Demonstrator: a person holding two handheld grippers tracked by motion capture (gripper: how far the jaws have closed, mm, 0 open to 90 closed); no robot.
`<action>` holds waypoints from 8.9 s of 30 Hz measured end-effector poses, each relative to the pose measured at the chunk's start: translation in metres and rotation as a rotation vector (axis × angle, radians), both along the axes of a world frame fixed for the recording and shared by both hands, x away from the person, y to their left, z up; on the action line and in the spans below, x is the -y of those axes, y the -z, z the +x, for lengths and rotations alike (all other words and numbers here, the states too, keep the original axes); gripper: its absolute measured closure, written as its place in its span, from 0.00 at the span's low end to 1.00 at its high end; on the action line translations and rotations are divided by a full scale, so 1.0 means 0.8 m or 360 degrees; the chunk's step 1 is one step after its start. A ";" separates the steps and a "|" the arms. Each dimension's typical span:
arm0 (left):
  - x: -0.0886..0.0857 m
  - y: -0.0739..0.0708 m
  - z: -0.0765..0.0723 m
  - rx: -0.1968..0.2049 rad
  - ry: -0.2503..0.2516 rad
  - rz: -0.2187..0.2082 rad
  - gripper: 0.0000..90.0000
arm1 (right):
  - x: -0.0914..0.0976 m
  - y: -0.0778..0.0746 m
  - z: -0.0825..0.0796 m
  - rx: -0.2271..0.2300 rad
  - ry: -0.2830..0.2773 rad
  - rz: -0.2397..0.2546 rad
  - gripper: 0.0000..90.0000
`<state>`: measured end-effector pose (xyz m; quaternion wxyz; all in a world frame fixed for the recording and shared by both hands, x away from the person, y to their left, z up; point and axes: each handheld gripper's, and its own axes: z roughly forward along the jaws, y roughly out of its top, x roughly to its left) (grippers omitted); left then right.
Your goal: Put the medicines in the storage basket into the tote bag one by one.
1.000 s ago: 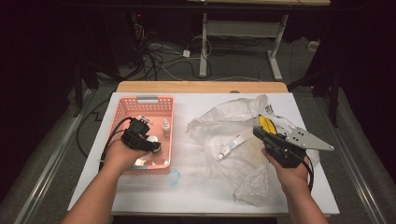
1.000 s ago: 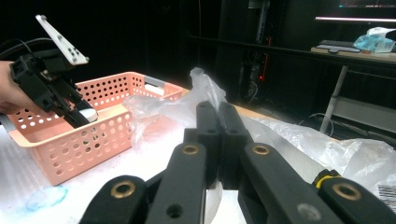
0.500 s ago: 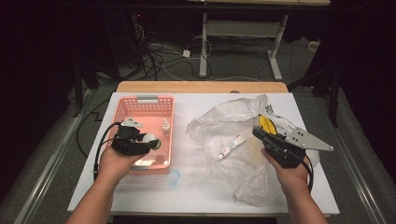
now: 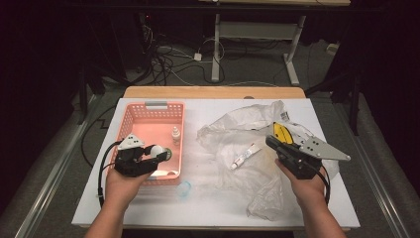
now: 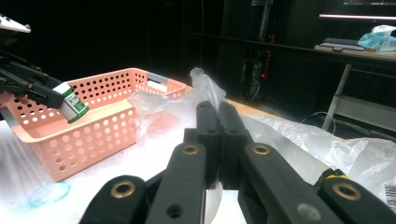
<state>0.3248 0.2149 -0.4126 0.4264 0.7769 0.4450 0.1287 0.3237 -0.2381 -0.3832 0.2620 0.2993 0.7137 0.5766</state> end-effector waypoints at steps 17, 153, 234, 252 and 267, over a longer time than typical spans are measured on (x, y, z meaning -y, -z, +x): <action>0.003 0.000 -0.018 0.0131 0.0025 -0.0096 0.55 | -0.002 0.000 0.000 0.0000 -0.0006 -0.0006 1.00; 0.293 0.068 0.030 0.0085 0.0591 -0.0104 0.29 | 0.011 -0.001 0.001 0.0009 0.0002 0.0028 1.00; 0.000 -0.013 -0.001 0.0158 -0.0106 -0.0134 0.00 | 0.014 -0.003 -0.004 0.0015 0.0002 0.0026 1.00; 0.018 -0.005 0.106 -0.0010 -0.0116 -0.0017 0.14 | 0.017 -0.002 -0.001 0.0021 0.0018 0.0029 1.00; 0.036 0.012 0.139 -0.0144 -0.0073 0.0054 0.47 | 0.020 -0.004 -0.001 0.0020 0.0025 0.0043 1.00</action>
